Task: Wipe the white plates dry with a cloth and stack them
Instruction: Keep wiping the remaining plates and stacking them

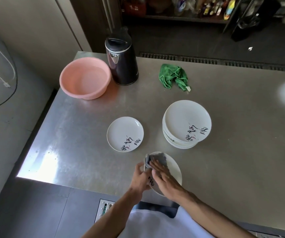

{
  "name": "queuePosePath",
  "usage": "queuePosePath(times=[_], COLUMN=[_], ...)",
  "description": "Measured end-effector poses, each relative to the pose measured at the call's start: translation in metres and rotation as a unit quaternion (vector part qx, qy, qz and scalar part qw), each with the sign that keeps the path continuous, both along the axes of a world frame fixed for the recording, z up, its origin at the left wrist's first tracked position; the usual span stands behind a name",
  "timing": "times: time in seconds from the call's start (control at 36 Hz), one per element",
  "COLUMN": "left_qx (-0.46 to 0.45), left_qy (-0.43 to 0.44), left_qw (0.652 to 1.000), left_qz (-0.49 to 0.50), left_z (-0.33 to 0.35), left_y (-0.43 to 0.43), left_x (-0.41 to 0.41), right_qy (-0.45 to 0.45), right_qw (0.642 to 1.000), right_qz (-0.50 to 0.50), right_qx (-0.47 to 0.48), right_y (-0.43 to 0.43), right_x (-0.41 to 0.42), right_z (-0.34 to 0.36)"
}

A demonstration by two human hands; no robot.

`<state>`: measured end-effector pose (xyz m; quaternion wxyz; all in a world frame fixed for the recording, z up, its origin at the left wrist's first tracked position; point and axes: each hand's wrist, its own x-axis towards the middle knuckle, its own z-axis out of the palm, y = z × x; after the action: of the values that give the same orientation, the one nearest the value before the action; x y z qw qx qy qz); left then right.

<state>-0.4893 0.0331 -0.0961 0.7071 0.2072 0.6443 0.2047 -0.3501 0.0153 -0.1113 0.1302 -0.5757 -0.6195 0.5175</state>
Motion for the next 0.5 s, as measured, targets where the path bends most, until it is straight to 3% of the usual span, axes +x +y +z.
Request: queuePosePath(times=[0.06,0.14,0.19,0.25,0.36,0.5], left_qx=[-0.005,-0.008,-0.011,-0.008,-0.004,-0.002], left_qy=[-0.021,-0.011,-0.006,-0.002,-0.011,0.018], left_qw=[0.999,0.999,0.999,0.999,0.999,1.0], left_qz=[-0.035,-0.048,-0.042,-0.05,-0.05,-0.012], left_z=[-0.001,-0.005,-0.006,-0.006,-0.005,-0.017], left_y=[0.0,-0.002,-0.003,-0.003,-0.004,-0.005], left_x=[-0.005,-0.008,-0.008,-0.006,-0.006,-0.008], right_qy=[0.017,-0.154,-0.226,-0.201,-0.06,-0.187], right_qw=[1.0,0.988,0.973,0.978,0.996,0.982], right_qz=[0.01,0.023,-0.008,0.013,0.07,0.03], right_qx=[-0.011,0.005,-0.044,-0.047,-0.016,-0.019], right_y=[0.001,0.007,0.013,0.014,0.003,0.009], right_x=[0.002,0.013,0.015,0.01,0.008,0.018], right_z=[-0.003,-0.024,-0.03,-0.031,-0.025,-0.032])
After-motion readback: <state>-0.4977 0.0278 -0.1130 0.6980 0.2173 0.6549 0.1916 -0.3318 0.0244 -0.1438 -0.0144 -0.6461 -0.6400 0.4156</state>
